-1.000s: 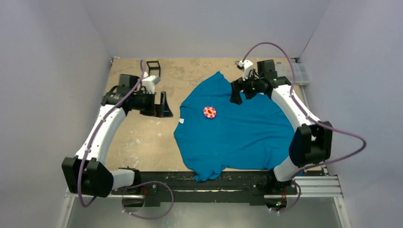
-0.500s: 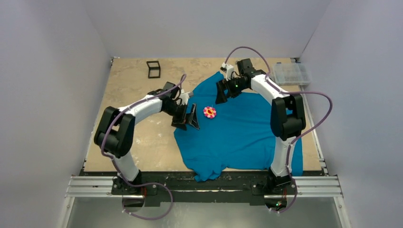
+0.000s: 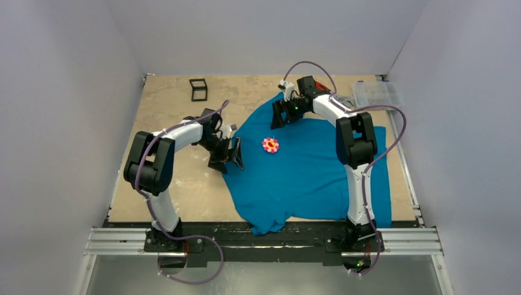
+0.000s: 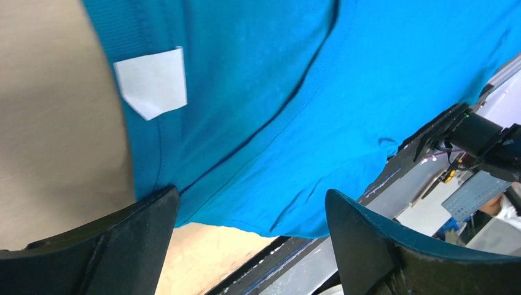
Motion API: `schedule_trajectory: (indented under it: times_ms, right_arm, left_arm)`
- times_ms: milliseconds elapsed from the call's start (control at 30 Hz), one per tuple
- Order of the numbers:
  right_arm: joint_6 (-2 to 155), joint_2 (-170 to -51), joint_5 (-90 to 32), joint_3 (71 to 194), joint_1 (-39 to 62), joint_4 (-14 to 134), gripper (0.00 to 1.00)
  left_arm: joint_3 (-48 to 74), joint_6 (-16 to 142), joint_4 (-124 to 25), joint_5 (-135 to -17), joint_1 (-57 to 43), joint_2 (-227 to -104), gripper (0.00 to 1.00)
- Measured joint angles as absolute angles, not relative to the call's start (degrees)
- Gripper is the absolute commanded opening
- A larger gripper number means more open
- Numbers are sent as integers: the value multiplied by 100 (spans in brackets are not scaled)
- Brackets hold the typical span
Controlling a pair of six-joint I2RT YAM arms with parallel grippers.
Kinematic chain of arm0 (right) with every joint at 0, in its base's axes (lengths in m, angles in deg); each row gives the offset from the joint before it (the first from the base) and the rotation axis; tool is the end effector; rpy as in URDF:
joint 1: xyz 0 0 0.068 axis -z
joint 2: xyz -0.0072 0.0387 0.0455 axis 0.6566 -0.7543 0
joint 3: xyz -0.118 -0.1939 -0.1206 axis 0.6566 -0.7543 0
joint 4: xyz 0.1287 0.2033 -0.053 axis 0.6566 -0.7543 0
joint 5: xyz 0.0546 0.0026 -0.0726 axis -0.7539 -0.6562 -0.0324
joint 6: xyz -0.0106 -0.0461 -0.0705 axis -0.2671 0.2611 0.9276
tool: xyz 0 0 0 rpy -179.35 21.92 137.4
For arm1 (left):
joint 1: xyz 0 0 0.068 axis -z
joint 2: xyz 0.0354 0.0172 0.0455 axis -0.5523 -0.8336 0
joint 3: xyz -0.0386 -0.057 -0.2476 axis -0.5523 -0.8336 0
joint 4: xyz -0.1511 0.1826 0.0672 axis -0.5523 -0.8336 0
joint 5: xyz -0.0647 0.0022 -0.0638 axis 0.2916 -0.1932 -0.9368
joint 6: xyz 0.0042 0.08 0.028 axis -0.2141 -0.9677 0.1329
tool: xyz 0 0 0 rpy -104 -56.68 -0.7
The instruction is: Remove the brooch from the garment
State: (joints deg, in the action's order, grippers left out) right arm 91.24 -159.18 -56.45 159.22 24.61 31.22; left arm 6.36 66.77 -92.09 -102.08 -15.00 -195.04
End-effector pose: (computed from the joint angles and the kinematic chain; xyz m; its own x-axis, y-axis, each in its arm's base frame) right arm 0.4521 0.1775 0.1369 -0.7236 -0.3304 -0.6060 -0.6349 0.6630 0.3966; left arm 0.2918 -0.1423 0.1182 -0.9943 0.1053 -0.0168 0.0953 0.8077 -0.5819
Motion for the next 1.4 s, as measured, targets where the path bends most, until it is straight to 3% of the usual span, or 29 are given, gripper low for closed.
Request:
schedule_trajectory:
  times_ms: [200,600,767,900,1100,1400]
  right_arm:
    - [8903,-16003,-5710,15937,2254,3435,99]
    - [8829,-15929,-5948,15939,2112,3415,99]
    - [8976,-15181,-5946,15504,2118,3352,97]
    - [9159,-14543,-5798,15301,2129,3253,92]
    - [9177,-14816,-5754,15537,2332,3006,86]
    - [8890,-14963,-5756,15469,3401,2836,85]
  left_arm:
    - [582,6321,-9563,-10140,-2018,-19467,85]
    - [193,5352,-10026,-9673,-1957,-18573,77]
    - [461,4284,-9602,-8438,-1168,-18007,47]
    - [1395,3728,-9421,-7437,-560,-18600,27]
    - [2955,3556,-9351,-6479,-379,-20422,13]
    - [2503,3497,-9729,-6149,34,-20654,9]
